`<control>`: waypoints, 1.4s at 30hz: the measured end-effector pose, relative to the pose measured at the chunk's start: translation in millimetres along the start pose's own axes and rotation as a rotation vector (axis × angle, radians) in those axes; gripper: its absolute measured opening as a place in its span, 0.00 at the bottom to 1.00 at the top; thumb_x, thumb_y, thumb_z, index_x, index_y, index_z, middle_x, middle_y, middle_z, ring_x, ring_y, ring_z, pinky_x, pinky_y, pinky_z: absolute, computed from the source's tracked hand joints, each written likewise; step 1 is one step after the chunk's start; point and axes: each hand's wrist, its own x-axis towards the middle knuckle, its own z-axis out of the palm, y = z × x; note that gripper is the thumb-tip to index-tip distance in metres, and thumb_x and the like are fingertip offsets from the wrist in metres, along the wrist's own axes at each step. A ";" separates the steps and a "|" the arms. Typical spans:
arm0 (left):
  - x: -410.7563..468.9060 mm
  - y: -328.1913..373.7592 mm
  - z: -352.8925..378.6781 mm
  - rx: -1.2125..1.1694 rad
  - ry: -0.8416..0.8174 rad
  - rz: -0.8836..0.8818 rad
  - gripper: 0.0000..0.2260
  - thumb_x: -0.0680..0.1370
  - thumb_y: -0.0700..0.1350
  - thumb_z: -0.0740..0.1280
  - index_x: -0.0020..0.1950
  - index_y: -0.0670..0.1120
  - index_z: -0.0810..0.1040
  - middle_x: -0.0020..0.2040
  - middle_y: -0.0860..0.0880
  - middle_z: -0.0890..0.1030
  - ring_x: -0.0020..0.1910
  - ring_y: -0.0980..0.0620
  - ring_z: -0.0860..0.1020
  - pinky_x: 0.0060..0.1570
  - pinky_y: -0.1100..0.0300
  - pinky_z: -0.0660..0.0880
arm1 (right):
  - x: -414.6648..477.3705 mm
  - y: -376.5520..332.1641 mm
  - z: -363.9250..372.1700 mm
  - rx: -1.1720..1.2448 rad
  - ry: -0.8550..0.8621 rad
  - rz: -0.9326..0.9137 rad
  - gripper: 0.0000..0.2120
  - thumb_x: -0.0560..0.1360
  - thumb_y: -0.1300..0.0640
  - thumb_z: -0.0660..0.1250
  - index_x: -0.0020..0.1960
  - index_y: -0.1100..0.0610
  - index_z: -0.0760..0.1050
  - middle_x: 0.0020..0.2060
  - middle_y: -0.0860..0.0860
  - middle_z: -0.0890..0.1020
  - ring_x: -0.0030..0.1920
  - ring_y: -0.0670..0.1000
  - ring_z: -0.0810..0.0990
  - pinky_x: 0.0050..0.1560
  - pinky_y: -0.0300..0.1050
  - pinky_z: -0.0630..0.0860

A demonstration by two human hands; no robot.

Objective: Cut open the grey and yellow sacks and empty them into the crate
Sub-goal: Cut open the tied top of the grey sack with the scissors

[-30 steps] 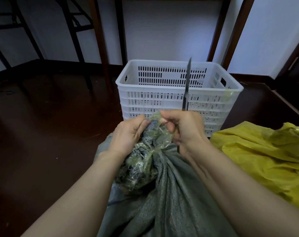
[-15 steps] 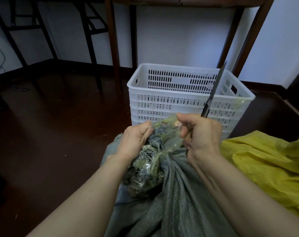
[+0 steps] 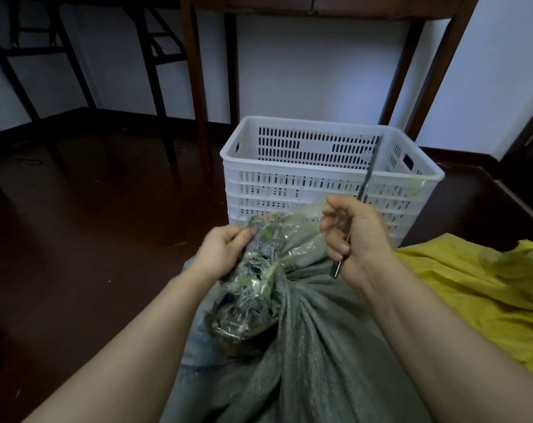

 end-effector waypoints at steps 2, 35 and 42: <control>7.3 20.1 -7.7 -0.161 -0.011 -0.078 0.15 0.76 0.33 0.65 0.59 0.47 0.80 0.51 0.51 0.81 0.38 0.59 0.78 0.40 0.64 0.75 | 3.8 -4.1 -11.1 -0.110 -0.078 0.076 0.14 0.74 0.50 0.65 0.35 0.58 0.72 0.31 0.53 0.80 0.15 0.44 0.57 0.16 0.31 0.53; 23.7 34.3 -31.3 -0.545 0.133 -0.600 0.42 0.69 0.75 0.54 0.64 0.40 0.71 0.55 0.44 0.82 0.54 0.43 0.80 0.58 0.47 0.74 | -2.7 -31.5 -14.1 -0.192 -0.069 -0.027 0.15 0.75 0.47 0.66 0.51 0.59 0.79 0.45 0.52 0.86 0.17 0.43 0.58 0.16 0.33 0.55; 18.7 67.1 -22.5 0.609 0.284 -0.133 0.52 0.72 0.49 0.73 0.76 0.43 0.33 0.78 0.41 0.45 0.76 0.42 0.51 0.71 0.44 0.56 | 5.3 -43.1 -21.5 -0.135 0.065 -0.181 0.04 0.72 0.60 0.71 0.47 0.57 0.80 0.32 0.49 0.82 0.16 0.42 0.58 0.16 0.33 0.53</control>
